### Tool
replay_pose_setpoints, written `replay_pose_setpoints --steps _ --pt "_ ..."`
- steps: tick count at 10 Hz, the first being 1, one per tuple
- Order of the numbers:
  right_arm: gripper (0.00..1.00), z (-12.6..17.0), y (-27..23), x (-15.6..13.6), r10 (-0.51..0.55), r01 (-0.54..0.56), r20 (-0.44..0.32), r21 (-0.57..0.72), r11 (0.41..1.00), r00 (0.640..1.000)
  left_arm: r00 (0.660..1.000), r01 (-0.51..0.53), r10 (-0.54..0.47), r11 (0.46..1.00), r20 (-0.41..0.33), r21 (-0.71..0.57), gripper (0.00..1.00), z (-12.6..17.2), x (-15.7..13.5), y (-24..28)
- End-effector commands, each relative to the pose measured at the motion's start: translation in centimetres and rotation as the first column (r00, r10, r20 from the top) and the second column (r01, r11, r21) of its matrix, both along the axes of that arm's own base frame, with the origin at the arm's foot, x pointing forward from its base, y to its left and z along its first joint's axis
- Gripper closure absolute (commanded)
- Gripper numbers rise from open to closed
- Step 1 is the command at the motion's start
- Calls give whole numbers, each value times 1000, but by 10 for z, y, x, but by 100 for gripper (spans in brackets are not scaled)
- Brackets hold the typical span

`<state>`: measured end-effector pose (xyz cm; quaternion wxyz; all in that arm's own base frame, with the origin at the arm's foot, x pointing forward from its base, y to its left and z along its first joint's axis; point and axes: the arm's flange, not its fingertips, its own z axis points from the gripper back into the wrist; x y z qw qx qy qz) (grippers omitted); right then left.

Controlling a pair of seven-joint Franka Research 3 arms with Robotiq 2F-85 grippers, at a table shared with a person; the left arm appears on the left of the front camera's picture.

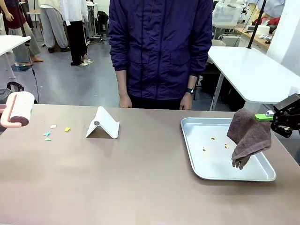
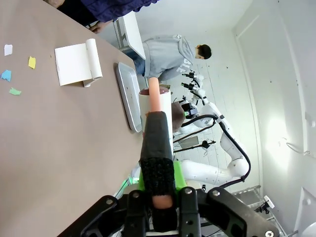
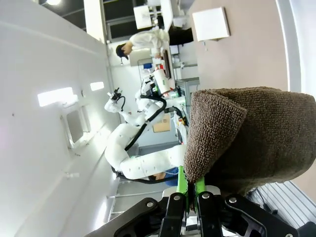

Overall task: Clean the surface of the table.
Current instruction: Hold the Lint Roller with your left hand and the towel with your right hand, then if a person points to the right, clean the right side of the table with your right hand, and if they point to the left, clean the left side with your left hand.

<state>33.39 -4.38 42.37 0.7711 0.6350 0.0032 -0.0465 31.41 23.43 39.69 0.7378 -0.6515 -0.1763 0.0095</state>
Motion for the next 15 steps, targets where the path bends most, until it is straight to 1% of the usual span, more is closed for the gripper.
replay_pose_setpoints --steps 1,15 --pt "94 1 2 0 5 -5 -9 -4 1000 1000 1000 -4 4 1000 12 -4 78 2 0 0" --pt "94 1 2 0 5 -5 -9 -4 1000 1000 1000 -4 4 1000 12 -4 78 2 0 0"
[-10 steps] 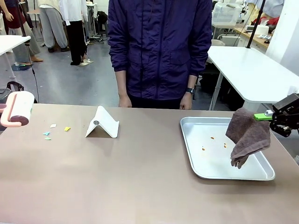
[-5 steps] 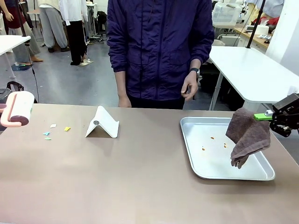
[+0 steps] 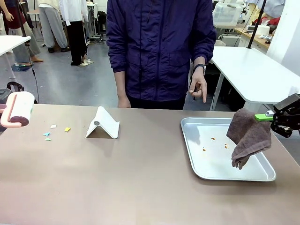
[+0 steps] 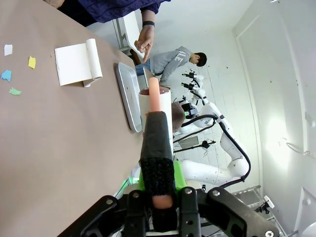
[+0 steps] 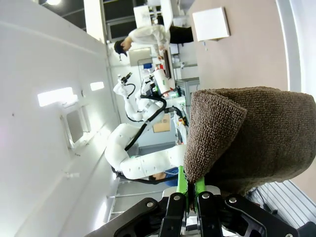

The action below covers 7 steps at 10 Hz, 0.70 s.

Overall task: Clean the surface of the table.
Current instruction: If a person points to the right, clean the right side of the table with your right hand, and if they point to the left, clean the left side with your left hand.

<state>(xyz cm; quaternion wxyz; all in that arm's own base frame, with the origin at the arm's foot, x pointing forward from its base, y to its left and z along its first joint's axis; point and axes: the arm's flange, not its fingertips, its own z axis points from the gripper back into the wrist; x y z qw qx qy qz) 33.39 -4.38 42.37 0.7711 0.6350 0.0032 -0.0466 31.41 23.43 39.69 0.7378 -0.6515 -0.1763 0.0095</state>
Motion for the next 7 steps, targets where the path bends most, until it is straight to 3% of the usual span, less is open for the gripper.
replay_pose_setpoints --steps 1,4,5,7 --pt "94 1 2 0 5 -5 -9 -4 1000 1000 1000 -4 4 1000 12 -4 78 2 0 0" --pt "94 0 0 0 0 0 0 0 1000 1000 1000 -4 4 1000 12 -4 78 2 0 0" --pt "94 1 0 10 52 -54 -26 -101 993 998 1000 -4 4 1000 12 -4 78 2 0 0" --pt "94 7 -13 36 58 -79 -78 -299 951 995 1000 -4 4 1000 12 -4 78 2 0 0"
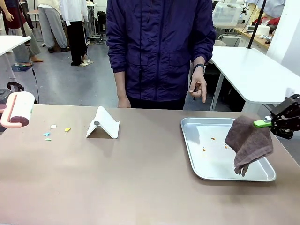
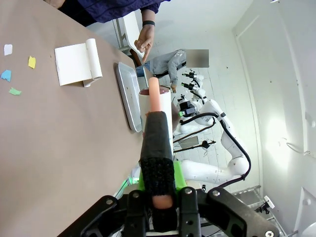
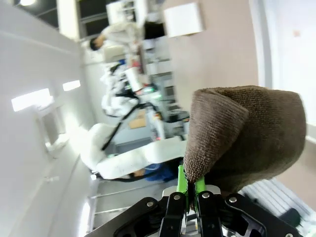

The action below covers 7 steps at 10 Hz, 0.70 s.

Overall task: Clean the surface of the table.
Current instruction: If a person points to the right, clean the right side of the table with your right hand, and if they point to the left, clean the left side with your left hand.

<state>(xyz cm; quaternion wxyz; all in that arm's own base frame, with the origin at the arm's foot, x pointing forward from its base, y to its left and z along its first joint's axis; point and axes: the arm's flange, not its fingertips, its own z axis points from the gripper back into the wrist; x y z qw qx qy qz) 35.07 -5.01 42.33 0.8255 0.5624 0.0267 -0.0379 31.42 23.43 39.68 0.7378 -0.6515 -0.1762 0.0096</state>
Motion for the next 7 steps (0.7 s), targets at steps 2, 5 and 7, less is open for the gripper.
replay_pose_setpoints --steps 2,5,7 --pt "94 8 -21 45 -12 8 -11 -323 946 1000 1000 -4 4 1000 13 -4 78 3 0 0" --pt "94 -25 -15 91 -139 138 41 -561 816 989 1000 -4 4 1000 13 -4 78 3 0 0" --pt "94 -44 -17 113 -163 190 101 -634 750 981 1000 -4 4 1000 13 -4 78 3 0 0"
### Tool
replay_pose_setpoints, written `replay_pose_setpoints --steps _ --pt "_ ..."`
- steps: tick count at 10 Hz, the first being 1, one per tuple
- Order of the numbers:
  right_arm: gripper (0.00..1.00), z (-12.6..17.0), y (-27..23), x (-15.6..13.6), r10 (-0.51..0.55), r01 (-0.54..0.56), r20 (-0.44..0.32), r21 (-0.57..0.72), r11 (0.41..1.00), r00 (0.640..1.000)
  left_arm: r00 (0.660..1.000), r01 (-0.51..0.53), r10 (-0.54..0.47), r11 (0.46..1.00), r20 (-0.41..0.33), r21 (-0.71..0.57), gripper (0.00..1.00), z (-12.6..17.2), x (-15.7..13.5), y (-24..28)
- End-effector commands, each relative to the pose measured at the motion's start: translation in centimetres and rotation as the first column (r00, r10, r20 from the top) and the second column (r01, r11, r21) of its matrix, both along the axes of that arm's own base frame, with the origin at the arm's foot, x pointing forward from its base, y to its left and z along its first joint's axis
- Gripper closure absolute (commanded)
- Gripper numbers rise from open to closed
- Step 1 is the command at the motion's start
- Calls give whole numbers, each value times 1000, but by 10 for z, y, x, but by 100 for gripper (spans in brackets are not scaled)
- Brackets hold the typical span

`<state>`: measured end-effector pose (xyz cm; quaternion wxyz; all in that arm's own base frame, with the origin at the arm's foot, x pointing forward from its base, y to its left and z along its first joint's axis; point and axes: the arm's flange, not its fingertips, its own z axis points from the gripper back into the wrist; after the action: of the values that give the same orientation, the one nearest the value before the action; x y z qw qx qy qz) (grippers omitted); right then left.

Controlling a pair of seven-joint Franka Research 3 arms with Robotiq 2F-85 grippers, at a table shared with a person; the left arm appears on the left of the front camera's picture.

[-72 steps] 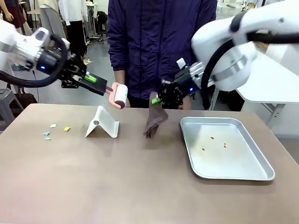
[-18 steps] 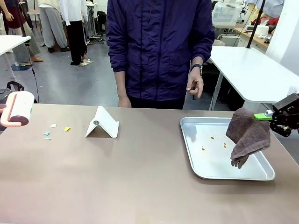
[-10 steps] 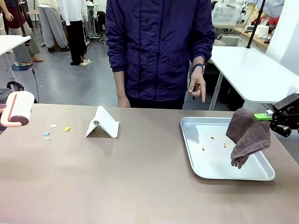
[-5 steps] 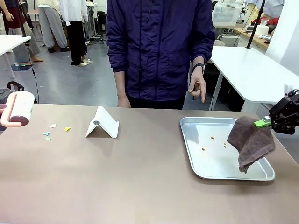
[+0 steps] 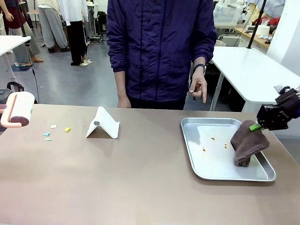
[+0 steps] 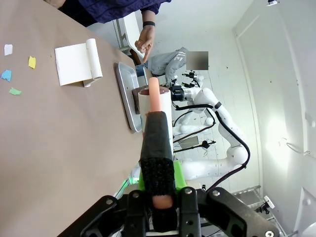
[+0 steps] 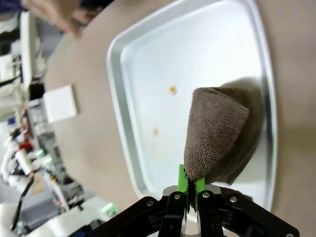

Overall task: Clean the surface of the table.
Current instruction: If a person points to the right, clean the right side of the table with your right hand, and if they point to the left, clean the left side with your left hand.

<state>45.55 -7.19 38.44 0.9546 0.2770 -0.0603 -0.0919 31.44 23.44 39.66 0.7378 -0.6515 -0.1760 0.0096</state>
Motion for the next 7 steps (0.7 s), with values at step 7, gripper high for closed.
replay_pose_setpoints --steps 7 --pt "94 -46 9 37 12 -8 45 -88 996 999 1000 -4 4 1000 13 -4 78 3 0 0"
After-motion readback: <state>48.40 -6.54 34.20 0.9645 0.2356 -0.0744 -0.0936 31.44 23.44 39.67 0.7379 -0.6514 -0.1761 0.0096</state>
